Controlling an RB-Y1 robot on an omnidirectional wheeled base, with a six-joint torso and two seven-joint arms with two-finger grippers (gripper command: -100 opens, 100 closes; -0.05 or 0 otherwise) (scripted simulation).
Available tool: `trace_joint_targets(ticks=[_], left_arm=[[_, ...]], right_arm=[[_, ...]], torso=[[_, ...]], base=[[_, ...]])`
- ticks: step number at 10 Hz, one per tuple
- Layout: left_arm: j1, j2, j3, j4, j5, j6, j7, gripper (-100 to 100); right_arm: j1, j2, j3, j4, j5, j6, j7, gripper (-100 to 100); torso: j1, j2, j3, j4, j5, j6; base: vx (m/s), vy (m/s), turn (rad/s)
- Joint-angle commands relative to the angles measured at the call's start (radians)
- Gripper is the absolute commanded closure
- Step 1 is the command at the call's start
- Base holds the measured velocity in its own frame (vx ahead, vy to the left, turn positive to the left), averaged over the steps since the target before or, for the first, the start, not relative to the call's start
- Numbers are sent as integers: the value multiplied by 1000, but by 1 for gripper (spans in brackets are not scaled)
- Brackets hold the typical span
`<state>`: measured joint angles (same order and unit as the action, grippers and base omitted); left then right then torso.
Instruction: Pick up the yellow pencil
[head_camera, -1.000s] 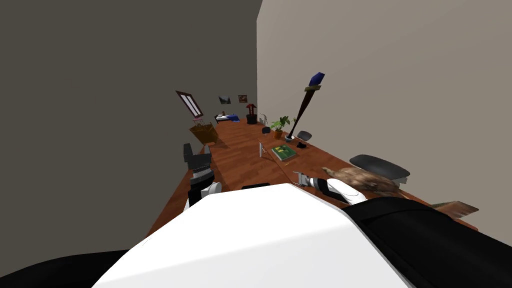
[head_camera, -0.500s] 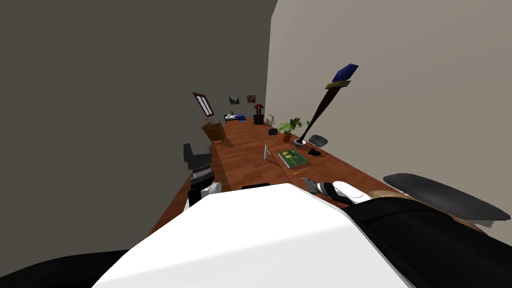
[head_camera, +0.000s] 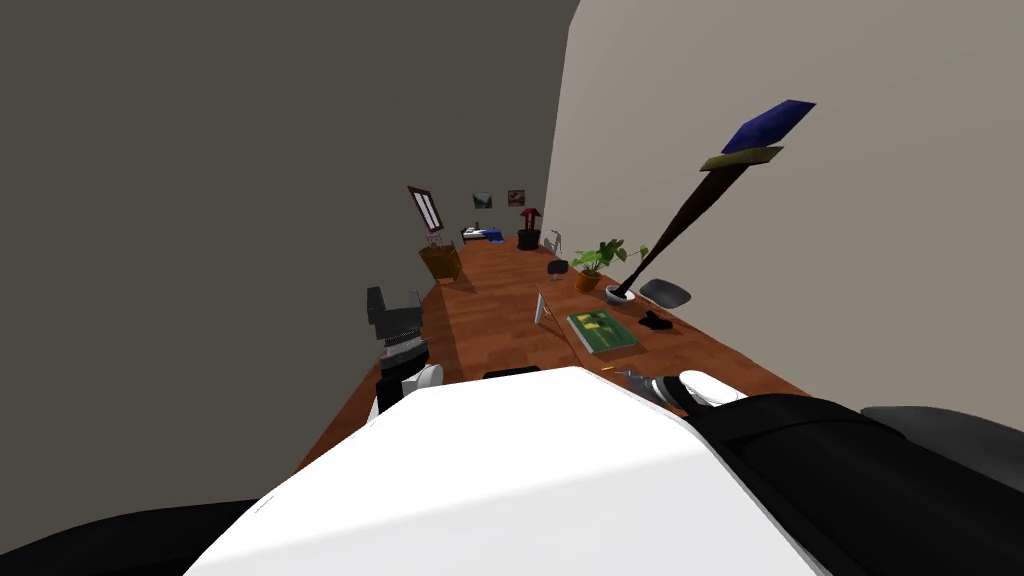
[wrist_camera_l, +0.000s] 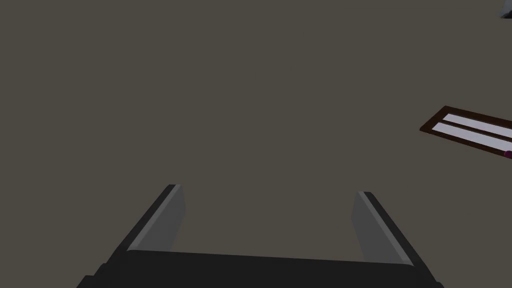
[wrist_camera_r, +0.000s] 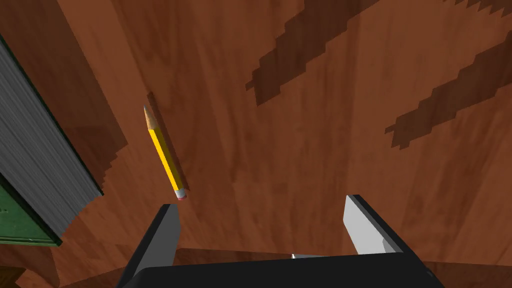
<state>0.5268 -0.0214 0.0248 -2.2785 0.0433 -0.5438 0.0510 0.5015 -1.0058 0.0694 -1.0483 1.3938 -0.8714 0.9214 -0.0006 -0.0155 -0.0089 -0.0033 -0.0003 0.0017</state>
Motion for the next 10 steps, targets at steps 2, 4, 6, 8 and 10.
trace_joint_targets(ticks=[2, 4, 6, 8, 10], left_arm=[[0, 0, 0, 0, 0, 0, 0, 0], [0, 0, 0, 0, 0, 0, 0, 0], [0, 0, 0, 0, 0, 0, 0, 0], [0, 0, 0, 0, 0, 0, 0, 0], [0, 0, 0, 0, 0, 0, 0, 0]], right_arm=[[0, -3, 27, 45, 47, 5, 42, -100], [-2, -10, 50, 92, 85, 4, 81, -100], [-6, -15, 72, 132, 118, 4, 115, -100], [-30, -13, 68, 149, 107, -8, 117, 0], [-36, 27, 87, 162, 112, 31, 120, -100]], torso=[[2, -2, -1, 0, 0, 0], [2, 2, 1, 0, 1, 0], [0, 2, 1, 0, 0, 0], [3, 5, 2, 1, 1, 1], [2, 10, 6, 2, 0, 1]], base=[[173, -2, 140], [107, -15, 164], [135, -34, 160], [41, -6, 20], [-9, -42, 60]])
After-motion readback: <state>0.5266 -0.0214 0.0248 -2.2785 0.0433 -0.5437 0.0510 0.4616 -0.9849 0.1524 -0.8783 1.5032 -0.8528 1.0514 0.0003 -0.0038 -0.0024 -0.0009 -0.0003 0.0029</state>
